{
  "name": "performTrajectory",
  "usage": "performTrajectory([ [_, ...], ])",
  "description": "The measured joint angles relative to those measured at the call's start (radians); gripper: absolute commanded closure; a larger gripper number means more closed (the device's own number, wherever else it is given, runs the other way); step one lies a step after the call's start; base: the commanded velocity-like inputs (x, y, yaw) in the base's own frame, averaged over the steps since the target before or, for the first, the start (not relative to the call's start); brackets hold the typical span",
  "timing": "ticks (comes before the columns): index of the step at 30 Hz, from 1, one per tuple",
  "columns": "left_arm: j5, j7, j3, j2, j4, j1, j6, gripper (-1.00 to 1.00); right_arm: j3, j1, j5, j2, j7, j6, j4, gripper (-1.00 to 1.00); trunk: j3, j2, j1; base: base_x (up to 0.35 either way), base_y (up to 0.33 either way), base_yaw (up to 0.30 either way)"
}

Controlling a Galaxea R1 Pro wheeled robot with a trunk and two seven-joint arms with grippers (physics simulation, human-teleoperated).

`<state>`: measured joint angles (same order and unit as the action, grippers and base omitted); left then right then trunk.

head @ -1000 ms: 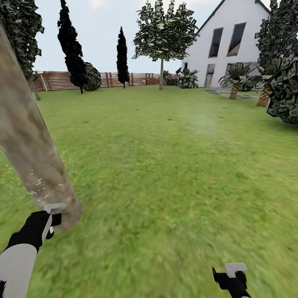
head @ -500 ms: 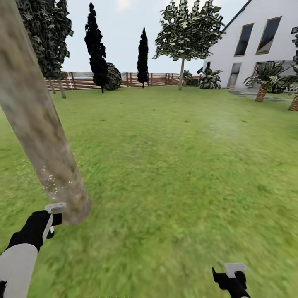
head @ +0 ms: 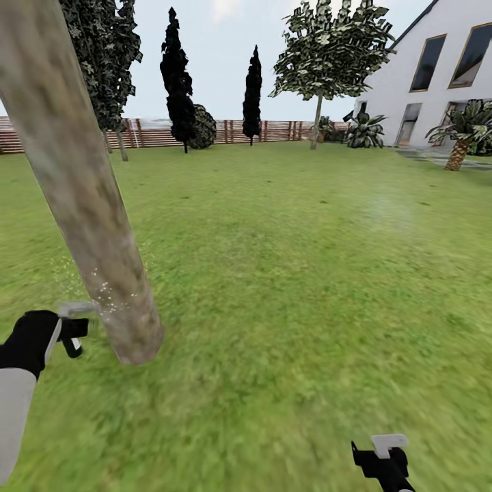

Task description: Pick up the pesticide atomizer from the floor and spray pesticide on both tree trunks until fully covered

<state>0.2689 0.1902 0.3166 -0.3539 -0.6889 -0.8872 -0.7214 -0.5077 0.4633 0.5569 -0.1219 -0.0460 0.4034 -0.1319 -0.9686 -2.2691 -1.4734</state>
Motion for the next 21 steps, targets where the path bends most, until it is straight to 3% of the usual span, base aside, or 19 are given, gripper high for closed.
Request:
performTrajectory([
  [2,0.002,0.033,-0.003,-0.042,0.000,-0.010,0.001,1.00,0.000,0.000,0.000,-0.001,0.000,0.000,0.000,-1.00,0.000,0.000,0.000,0.000,0.000,0.000],
  [5,-0.005,0.040,-0.005,-0.053,-0.001,0.000,0.002,1.00,0.000,0.000,0.000,0.000,0.000,0.000,0.000,-1.00,0.000,0.000,0.000,0.065,0.005,0.000],
  [14,-0.009,0.042,-0.010,-0.051,0.000,0.005,0.002,1.00,0.000,0.000,0.000,0.001,0.000,0.000,0.000,-1.00,0.000,0.000,0.000,0.229,0.087,0.000],
  [21,-0.010,0.043,-0.004,-0.048,0.003,0.005,0.002,1.00,0.000,0.000,0.000,0.000,0.000,0.000,0.000,-1.00,0.000,0.000,0.000,-0.017,-0.229,0.000],
])
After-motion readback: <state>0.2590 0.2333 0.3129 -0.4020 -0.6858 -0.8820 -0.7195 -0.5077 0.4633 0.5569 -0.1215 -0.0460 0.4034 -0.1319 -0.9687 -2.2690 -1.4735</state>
